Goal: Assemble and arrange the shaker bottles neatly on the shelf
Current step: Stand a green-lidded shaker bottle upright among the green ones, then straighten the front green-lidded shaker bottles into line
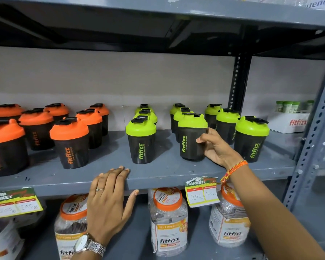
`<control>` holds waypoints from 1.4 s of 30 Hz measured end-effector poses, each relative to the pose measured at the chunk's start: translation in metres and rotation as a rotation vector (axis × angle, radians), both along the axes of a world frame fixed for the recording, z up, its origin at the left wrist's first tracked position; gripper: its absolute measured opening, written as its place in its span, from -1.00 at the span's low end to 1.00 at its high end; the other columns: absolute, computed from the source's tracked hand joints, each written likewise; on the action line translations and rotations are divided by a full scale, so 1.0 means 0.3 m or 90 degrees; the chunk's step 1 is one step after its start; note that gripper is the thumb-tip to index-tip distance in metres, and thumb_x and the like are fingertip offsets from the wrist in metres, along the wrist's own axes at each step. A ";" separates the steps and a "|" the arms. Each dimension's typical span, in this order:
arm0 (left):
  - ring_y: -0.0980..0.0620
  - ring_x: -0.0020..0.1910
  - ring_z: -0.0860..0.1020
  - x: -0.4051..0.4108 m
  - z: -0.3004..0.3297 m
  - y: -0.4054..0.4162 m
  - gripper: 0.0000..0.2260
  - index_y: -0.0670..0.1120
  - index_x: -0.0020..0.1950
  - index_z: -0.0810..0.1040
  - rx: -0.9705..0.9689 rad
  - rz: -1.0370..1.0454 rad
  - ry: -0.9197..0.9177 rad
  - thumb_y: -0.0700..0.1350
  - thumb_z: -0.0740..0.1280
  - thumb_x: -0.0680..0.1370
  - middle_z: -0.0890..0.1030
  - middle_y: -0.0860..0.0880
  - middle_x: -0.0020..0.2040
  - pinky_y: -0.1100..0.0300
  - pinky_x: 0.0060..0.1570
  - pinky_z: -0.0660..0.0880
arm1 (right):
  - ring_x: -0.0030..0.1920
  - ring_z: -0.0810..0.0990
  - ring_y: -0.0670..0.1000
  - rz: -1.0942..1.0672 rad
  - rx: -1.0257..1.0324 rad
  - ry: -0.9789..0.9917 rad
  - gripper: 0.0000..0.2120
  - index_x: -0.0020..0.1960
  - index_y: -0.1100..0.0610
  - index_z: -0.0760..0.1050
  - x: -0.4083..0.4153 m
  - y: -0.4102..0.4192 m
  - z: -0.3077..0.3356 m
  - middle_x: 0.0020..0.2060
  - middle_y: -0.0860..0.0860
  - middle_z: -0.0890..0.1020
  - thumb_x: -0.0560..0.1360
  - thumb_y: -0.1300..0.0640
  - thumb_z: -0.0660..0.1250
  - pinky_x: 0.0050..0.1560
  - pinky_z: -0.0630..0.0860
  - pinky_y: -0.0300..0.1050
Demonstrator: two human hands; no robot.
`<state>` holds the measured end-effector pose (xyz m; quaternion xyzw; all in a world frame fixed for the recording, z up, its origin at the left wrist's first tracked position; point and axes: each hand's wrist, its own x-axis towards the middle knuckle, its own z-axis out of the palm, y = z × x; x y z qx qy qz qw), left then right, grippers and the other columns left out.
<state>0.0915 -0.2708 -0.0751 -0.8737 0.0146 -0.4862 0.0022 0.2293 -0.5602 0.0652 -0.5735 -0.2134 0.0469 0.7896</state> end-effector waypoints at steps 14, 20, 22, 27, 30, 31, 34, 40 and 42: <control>-0.11 0.00 0.54 -0.046 0.126 -0.064 -0.58 0.00 0.12 0.54 -0.117 0.013 0.040 0.30 0.15 0.59 0.61 0.01 0.03 -0.04 0.02 0.37 | -0.16 0.54 0.04 -0.009 -0.085 -0.019 -0.36 0.34 0.24 0.36 0.026 -0.030 -0.034 -0.26 0.04 0.63 0.34 0.60 -0.02 -0.16 0.52 -0.14; -0.18 0.35 0.55 0.054 0.345 0.000 -0.19 -0.11 0.51 0.32 -0.352 -0.053 0.328 0.24 0.52 0.41 0.56 -0.11 0.42 -0.07 0.25 0.50 | 0.15 0.60 0.09 0.036 -0.223 -0.079 -0.21 0.52 0.04 0.20 0.005 -0.068 -0.039 0.16 0.11 0.60 0.42 0.61 0.17 0.19 0.51 0.01; -0.11 0.38 0.51 0.093 0.385 0.020 -0.04 -0.14 0.62 0.16 -0.412 -0.134 0.440 0.16 0.58 0.39 0.44 -0.11 0.53 0.03 0.29 0.45 | 0.23 0.60 0.08 0.004 -0.347 -0.116 -0.13 0.54 0.04 0.13 -0.007 -0.075 -0.037 0.25 0.10 0.60 0.38 0.49 0.41 0.21 0.56 0.00; 0.17 0.11 0.57 0.158 0.417 0.036 -0.12 -0.15 0.63 0.09 -0.524 -0.280 0.522 -0.14 0.55 0.47 0.58 -0.03 0.24 0.08 0.30 0.48 | 0.28 0.56 -0.06 -0.078 -0.483 -0.170 0.05 0.50 -0.05 0.14 -0.014 -0.079 -0.046 0.30 -0.04 0.57 0.19 0.08 0.69 0.33 0.48 -0.03; 0.01 0.23 0.62 0.175 0.410 0.028 -0.40 -0.11 0.48 0.32 -0.534 -0.318 0.506 -0.25 0.49 0.50 0.64 -0.05 0.22 0.00 0.40 0.49 | 0.32 0.54 -0.01 -0.101 -0.463 -0.179 -0.01 0.49 0.02 0.18 -0.001 -0.080 -0.055 0.33 0.00 0.55 0.23 0.12 0.68 0.38 0.46 0.05; -0.03 0.27 0.61 0.178 0.406 0.025 -0.43 -0.10 0.46 0.36 -0.525 -0.318 0.502 -0.25 0.50 0.50 0.64 -0.08 0.25 -0.03 0.42 0.47 | 0.33 0.53 0.00 -0.101 -0.464 -0.179 -0.04 0.47 0.03 0.19 0.004 -0.085 -0.056 0.34 0.01 0.54 0.24 0.14 0.67 0.39 0.45 0.07; -0.06 0.26 0.62 0.180 0.399 0.012 -0.44 -0.09 0.42 0.41 -0.503 -0.320 0.488 -0.21 0.54 0.47 0.66 -0.10 0.26 -0.11 0.42 0.47 | 0.32 0.52 -0.01 -0.084 -0.474 -0.180 -0.13 0.44 -0.02 0.20 0.007 -0.116 -0.051 0.32 -0.02 0.53 0.30 0.20 0.63 0.36 0.46 0.00; -0.04 0.27 0.61 0.173 0.395 -0.023 -0.39 -0.05 0.42 0.44 -0.452 -0.336 0.471 -0.12 0.59 0.44 0.65 -0.08 0.28 -0.10 0.42 0.47 | 0.14 0.62 -0.22 -0.053 -0.423 -0.169 -0.19 0.47 0.01 0.26 -0.015 -0.149 -0.067 0.24 -0.08 0.57 0.36 0.38 0.54 0.09 0.55 -0.31; -0.05 0.27 0.61 0.164 0.392 -0.030 -0.40 -0.06 0.43 0.44 -0.451 -0.341 0.461 -0.13 0.58 0.44 0.65 -0.09 0.28 -0.10 0.42 0.47 | 0.23 0.61 -0.09 -0.058 -0.420 -0.162 -0.22 0.47 0.08 0.29 -0.016 -0.151 -0.074 0.28 0.03 0.59 0.36 0.38 0.54 0.23 0.55 -0.13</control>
